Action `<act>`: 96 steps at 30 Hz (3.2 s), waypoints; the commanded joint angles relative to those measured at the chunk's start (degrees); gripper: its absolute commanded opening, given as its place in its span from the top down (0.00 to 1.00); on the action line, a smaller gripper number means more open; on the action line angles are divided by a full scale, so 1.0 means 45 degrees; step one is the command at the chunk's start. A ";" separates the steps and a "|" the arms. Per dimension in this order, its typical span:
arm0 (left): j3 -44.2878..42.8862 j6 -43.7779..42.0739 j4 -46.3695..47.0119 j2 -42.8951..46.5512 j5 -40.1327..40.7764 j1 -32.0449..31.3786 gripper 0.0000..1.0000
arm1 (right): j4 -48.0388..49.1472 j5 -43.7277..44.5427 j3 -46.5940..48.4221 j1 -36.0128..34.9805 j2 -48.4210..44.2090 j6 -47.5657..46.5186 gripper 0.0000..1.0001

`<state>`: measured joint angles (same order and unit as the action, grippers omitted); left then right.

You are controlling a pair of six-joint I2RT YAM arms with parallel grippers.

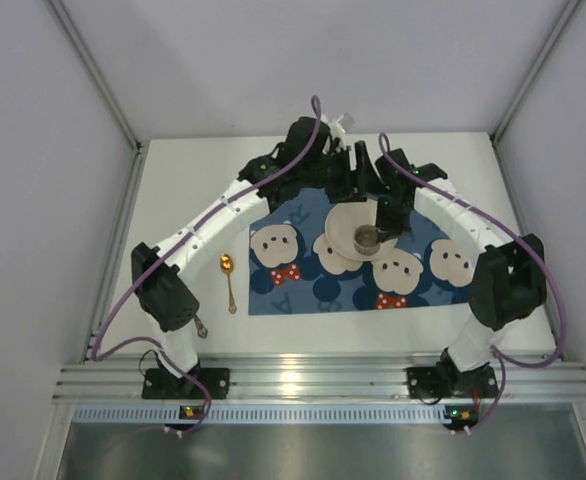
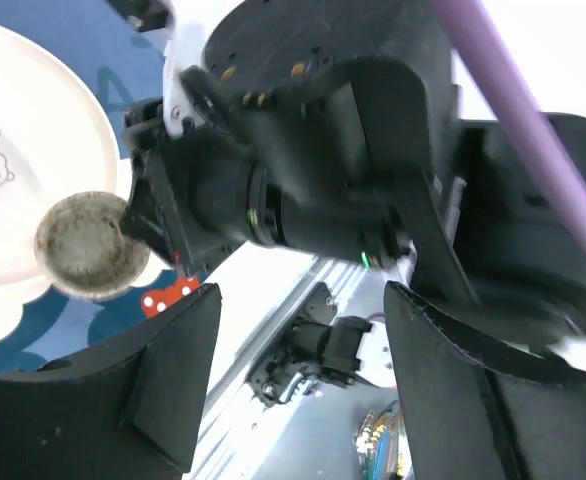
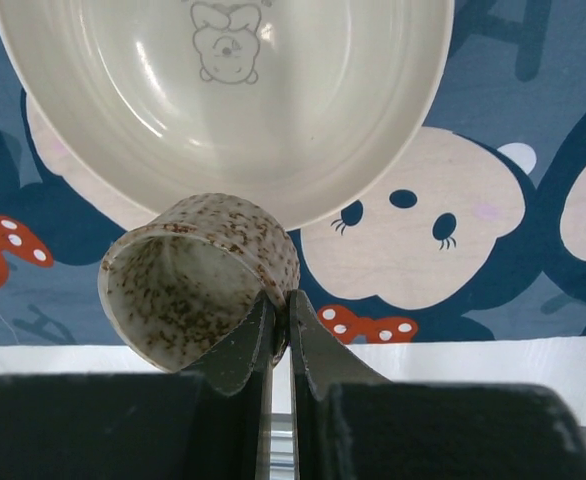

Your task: Set the dinner table for one person

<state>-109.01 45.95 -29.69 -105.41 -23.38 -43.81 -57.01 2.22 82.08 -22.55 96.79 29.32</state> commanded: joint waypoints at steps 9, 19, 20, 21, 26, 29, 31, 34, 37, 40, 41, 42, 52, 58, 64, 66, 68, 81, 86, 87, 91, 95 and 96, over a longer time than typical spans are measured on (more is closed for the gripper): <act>0.2872 -0.1245 -0.0976 0.3499 0.1514 0.2060 0.29 | -0.0083 0.0151 0.3200 0.3425 0.1770 -0.1066 1.00; 0.5862 -0.1541 -0.4495 0.4653 0.5878 0.3016 0.31 | -0.0358 0.0367 0.6581 0.5576 0.5145 -0.0657 1.00; 0.6117 -0.1521 -0.4515 0.4731 0.5840 0.3269 0.31 | -0.0377 0.0386 0.6873 0.5576 0.5402 -0.0444 1.00; 0.6583 -0.1521 -0.4496 0.4906 0.5839 0.3387 0.31 | -0.0377 0.0386 0.7437 0.5577 0.5656 -0.0345 1.00; 0.7076 -0.1755 -0.4905 0.5064 0.5936 0.3778 0.31 | -0.0028 0.0426 0.8419 0.5596 0.6966 0.0358 1.00; 0.7213 -0.1833 -0.5100 0.5122 0.6035 0.3915 0.31 | 0.0247 0.0308 0.8205 0.5577 0.7318 0.0650 1.00; 0.7369 -0.1814 -0.5120 0.5161 0.6015 0.3993 0.31 | 0.0482 0.0230 0.7854 0.5577 0.7493 0.0749 1.00; 0.7525 -0.1814 -0.5101 0.5162 0.5937 0.4208 0.32 | 0.0599 0.0152 0.7366 0.5557 0.7592 0.0886 1.00; 0.7643 -0.1852 -0.5042 0.5045 0.5898 0.4404 0.32 | 0.0658 0.0113 0.7130 0.5479 0.7553 0.0809 0.66; 0.7623 -0.1950 -0.5140 0.4830 0.5937 0.4638 0.32 | 0.0658 0.0053 0.7130 0.5479 0.7281 0.0653 0.35; 0.7623 -0.1989 -0.5237 0.4752 0.5976 0.4754 0.32 | 0.0639 0.0035 0.7130 0.5479 0.7163 0.0614 0.25; 0.7643 -0.2009 -0.5276 0.4674 0.6053 0.4794 0.32 | 0.0638 0.0034 0.7227 0.5479 0.7046 0.0574 0.22; 0.9067 -0.1872 -0.5922 0.3952 0.7499 0.5771 0.36 | -0.0455 -0.0375 0.6782 0.5615 0.2173 0.0749 0.09; 1.0025 -0.1911 -0.4966 0.3229 0.7791 0.5810 0.40 | -0.0260 -0.1564 0.2916 0.5694 -0.1483 0.0809 0.07; 1.0455 -0.2165 -0.4047 0.2526 0.7851 0.5830 0.44 | -0.0240 -0.1763 -0.0445 0.5694 -0.4082 0.0555 0.08; 1.0689 -0.2320 -0.3501 0.2389 0.7754 0.5830 0.45 | -0.0318 -0.1665 -0.1188 0.5694 -0.4767 0.0438 0.08; 1.0884 -0.2380 -0.3130 0.2291 0.7578 0.5830 0.48 | -0.0435 -0.1568 -0.1714 0.5713 -0.5160 0.0282 0.08; 1.2271 -0.1853 -0.1781 0.1470 0.7909 0.5849 0.68 | -0.1080 -0.1060 -0.2616 0.5830 -0.6392 -0.0246 0.10; 1.3012 -0.1736 -0.1100 0.1470 0.8105 0.5849 0.86 | -0.1139 -0.1040 -0.2792 0.5830 -0.6373 -0.0305 0.11; 1.3169 -0.1735 -0.0981 0.1490 0.8163 0.5869 0.91 | -0.1178 -0.1040 -0.2792 0.5830 -0.6334 -0.0344 0.11; 1.3716 -0.1735 -0.0550 0.1315 0.8319 0.5869 1.00 | -0.1392 -0.1001 -0.2558 0.5811 -0.6314 -0.0402 0.11; 1.3308 -0.1774 -0.0881 0.1391 0.8281 0.5869 1.00 | -0.1529 -0.1059 -0.2381 0.5811 -0.6373 -0.0344 0.11; 1.3133 -0.1813 -0.1230 0.1663 0.8300 0.5869 1.00 | -0.1549 -0.1156 -0.2362 0.5811 -0.6431 -0.0286 0.11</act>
<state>-53.08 38.04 -35.75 -93.82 8.62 -18.00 -63.20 -3.03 69.38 3.14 69.12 28.23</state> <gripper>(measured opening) 0.031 0.890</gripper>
